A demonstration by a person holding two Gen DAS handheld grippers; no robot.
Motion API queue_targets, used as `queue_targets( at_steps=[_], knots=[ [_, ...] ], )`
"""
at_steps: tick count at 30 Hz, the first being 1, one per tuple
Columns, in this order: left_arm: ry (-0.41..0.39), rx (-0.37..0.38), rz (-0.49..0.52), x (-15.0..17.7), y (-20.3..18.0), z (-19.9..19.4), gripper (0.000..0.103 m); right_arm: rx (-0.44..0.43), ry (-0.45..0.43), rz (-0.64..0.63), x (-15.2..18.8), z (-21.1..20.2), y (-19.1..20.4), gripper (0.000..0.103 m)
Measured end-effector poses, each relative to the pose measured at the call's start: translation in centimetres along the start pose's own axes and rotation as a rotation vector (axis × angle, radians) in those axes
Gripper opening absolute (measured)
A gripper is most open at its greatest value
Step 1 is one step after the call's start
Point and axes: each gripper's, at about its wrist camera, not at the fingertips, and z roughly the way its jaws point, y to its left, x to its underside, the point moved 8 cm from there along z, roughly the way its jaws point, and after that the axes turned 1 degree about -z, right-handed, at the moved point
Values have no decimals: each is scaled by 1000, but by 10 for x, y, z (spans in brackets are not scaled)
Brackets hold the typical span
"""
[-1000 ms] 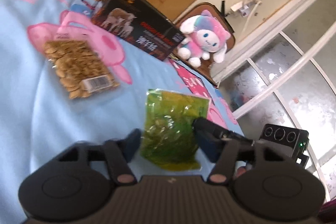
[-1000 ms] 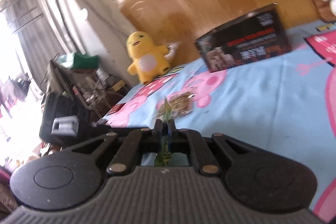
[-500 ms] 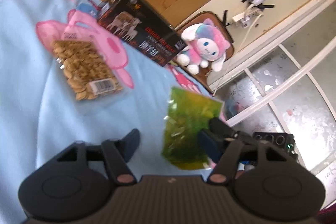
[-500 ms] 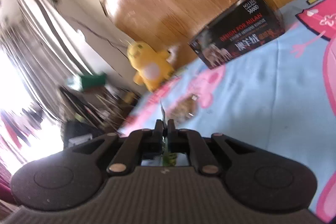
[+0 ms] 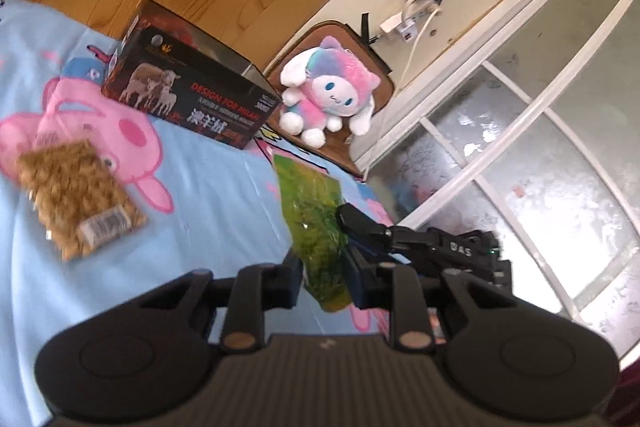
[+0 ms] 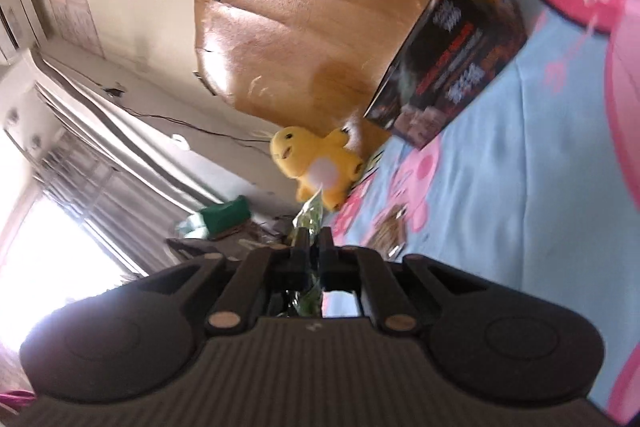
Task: Organize snacks
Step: 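Carry the green packet with the left tool into the black box, release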
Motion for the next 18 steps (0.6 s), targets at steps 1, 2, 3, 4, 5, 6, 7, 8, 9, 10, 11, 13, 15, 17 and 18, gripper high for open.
queue_targets(
  at_steps=[1, 2, 3, 4, 5, 6, 7, 8, 9, 10, 11, 13, 15, 17, 18],
  knots=[
    [4, -13, 11, -6, -1, 4, 22, 21, -13, -30, -6, 1, 5, 7],
    [5, -24, 23, -13, -3, 7, 22, 41, -26, -59, -12, 3, 8, 7],
    [4, -34, 36, -20, -5, 10, 22, 64, -39, -91, -18, 6, 12, 7],
    [3, -47, 55, -27, -7, 13, 22, 85, -52, -122, -24, 10, 14, 7],
    [0, -63, 82, -37, -10, 17, 22, 108, -65, -157, -30, 13, 17, 7],
    [-4, -75, 105, -46, -12, 20, 22, 133, -80, -198, -39, 18, 21, 7],
    [-7, -87, 125, -55, -14, 24, 22, 155, -93, -232, -47, 23, 23, 7],
    [-10, -96, 140, -63, -15, 27, 22, 174, -103, -260, -54, 26, 23, 7],
    [-12, -107, 154, -74, -14, 32, 22, 194, -114, -286, -63, 31, 24, 7],
    [-12, -119, 165, -85, -13, 38, 22, 216, -123, -307, -71, 36, 23, 7],
    [-11, -129, 172, -93, -12, 44, 22, 238, -132, -324, -81, 42, 21, 7],
    [-6, -151, 184, -114, -6, 58, 22, 274, -147, -342, -100, 53, 13, 7],
    [-5, -174, 194, -135, 0, 73, 22, 299, -165, -350, -119, 61, 4, 7],
    [-12, -198, 195, -155, 9, 89, 23, 325, -181, -361, -139, 73, -6, 7],
    [-14, -209, 191, -163, 14, 97, 23, 345, -185, -376, -149, 81, -12, 7]
  ],
)
